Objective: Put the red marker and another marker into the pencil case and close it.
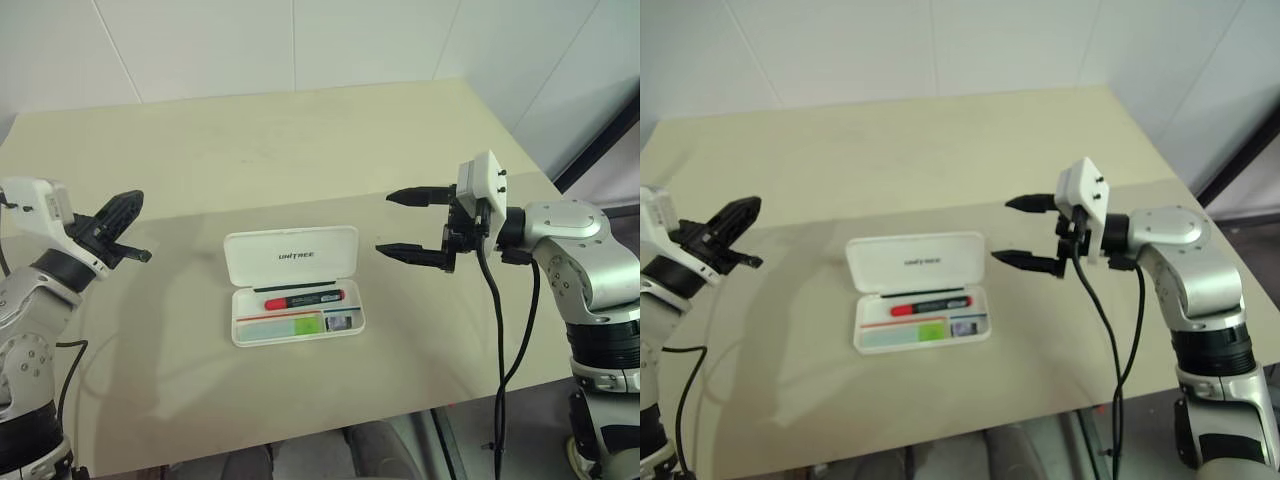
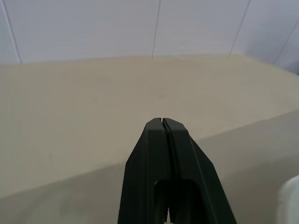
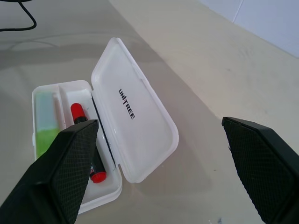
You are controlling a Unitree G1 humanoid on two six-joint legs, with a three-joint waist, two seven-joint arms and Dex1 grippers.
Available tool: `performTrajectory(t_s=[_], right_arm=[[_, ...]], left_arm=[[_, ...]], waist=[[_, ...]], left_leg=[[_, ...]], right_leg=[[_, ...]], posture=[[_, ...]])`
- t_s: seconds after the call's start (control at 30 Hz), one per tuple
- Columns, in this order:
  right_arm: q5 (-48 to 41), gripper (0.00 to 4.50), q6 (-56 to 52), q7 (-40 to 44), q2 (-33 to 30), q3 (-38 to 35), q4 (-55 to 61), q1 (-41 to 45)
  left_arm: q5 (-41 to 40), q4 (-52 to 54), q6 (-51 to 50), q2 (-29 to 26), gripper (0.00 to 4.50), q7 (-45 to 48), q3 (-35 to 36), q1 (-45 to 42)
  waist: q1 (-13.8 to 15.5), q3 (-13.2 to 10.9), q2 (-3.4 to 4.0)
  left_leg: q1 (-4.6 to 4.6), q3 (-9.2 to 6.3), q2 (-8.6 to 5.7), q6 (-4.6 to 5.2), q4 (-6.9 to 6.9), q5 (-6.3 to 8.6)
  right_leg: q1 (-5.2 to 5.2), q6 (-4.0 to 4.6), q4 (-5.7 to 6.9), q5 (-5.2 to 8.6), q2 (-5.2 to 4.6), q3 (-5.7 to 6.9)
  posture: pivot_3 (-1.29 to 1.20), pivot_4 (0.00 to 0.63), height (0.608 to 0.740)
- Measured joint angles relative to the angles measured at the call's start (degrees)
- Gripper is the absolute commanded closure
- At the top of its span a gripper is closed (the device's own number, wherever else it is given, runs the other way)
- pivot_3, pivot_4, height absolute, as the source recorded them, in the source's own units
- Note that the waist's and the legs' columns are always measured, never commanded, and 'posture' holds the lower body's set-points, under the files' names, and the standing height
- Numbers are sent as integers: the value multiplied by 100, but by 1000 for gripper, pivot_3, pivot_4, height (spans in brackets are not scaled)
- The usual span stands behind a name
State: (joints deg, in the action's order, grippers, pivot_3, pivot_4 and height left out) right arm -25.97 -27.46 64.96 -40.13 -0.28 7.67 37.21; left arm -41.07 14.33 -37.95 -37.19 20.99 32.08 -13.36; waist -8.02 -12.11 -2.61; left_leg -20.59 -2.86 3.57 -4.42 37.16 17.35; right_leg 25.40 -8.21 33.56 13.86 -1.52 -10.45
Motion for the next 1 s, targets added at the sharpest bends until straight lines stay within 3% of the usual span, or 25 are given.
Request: performTrajectory(t_s=[0.13,0.2,0.33,0.67,1.0], right_arm=[[-32,0,1,-63,51,-15,20,-21],[-139,0,0,-72,101,-21,146,-110],[-383,0,34,25,119,-92,276,-473],[-733,0,219,234,123,-350,366,-1480],[-720,0,271,5,133,-406,457,-1606]], left_arm=[[-21,-564,-79,-4,4476,318,-228,-305],[-38,-1226,-396,-90,4476,442,-413,-687],[-46,-2538,-917,-165,4476,993,-795,-1290],[246,-5141,-973,-119,4476,2496,-1415,-2982],[547,-6226,-1277,119,4476,3210,-1748,-3479]], waist=[[13,0,0],[30,0,0],[24,1,-2],[34,1,-2],[33,1,-2]], left_leg=[[-1,-1,0,0,-8,0],[0,-7,0,1,-10,0],[-4,-9,0,4,-10,3],[0,-29,1,9,-16,5],[-2,-31,0,10,-9,5]], right_leg=[[0,-6,3,-1,0,1],[1,-59,10,-29,0,6],[1,-69,8,-34,0,12],[1,-74,26,-36,1,32],[1,-75,33,-37,1,31]], posture=[[0,150,740],[0,150,740],[0,150,740],[0,150,740],[0,150,740]])
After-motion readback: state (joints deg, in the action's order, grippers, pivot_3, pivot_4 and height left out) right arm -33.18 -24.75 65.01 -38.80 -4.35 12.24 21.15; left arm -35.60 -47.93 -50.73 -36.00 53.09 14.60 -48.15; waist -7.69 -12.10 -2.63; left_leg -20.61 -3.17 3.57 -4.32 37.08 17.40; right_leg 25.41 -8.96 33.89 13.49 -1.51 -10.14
